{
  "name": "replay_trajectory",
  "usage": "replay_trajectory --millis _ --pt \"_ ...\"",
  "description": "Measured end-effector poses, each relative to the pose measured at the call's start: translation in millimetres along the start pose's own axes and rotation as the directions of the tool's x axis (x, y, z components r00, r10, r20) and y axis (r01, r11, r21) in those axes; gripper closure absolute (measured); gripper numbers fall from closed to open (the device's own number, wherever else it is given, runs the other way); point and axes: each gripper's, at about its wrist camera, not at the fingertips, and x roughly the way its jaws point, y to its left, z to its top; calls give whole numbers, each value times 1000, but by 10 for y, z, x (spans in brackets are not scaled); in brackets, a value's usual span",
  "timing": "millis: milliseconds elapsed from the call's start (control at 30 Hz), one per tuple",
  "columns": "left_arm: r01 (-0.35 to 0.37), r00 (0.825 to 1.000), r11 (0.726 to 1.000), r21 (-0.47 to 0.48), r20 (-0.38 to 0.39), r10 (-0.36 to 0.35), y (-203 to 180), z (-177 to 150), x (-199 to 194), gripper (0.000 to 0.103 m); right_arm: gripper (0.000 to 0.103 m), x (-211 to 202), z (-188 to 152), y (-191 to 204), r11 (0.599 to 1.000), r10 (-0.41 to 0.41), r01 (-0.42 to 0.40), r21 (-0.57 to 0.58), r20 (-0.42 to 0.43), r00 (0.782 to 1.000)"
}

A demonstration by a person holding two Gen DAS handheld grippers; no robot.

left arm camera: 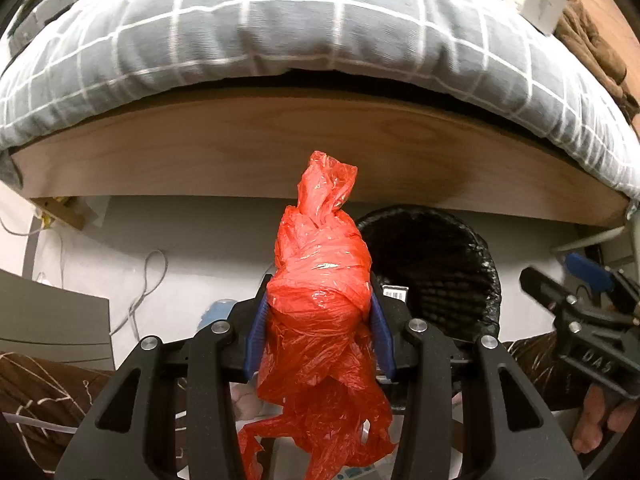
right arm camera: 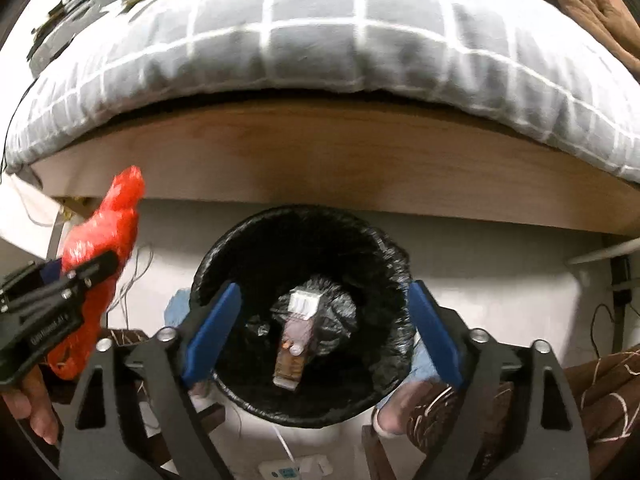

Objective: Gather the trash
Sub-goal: 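Open the right tool over the bin while the left tool drops the red bag in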

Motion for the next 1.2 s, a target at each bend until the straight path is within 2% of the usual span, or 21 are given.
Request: replay_trajectory --millis 167,367,767,900,1033,1133,1200 --pt "26 1000 999 27 -2 -26 -117 14 63 60 10 -66 -11 -95 999 -32 32 16 30 999" --pt "54 998 996 66 -14 -54 -395 8 72 60 9 -180 -44 -308 996 -81 80 30 45 996" --pt "102 995 986 135 -38 -98 -919 -6 92 60 9 -291 -211 -802 987 -122 116 114 51 991" --pt "90 996 984 152 -23 -87 -990 -36 115 57 9 -288 -213 -862 983 -129 121 134 51 990" --pt "70 998 984 163 -10 -69 -1034 -74 123 49 9 -296 -191 -864 983 -128 119 139 55 990" --pt "54 998 987 151 3 -56 -1001 -102 151 31 9 -350 -165 -826 984 -126 118 131 60 990" --pt "40 999 989 146 30 -44 -942 -101 125 25 9 -370 -140 -798 986 -119 110 128 68 991"
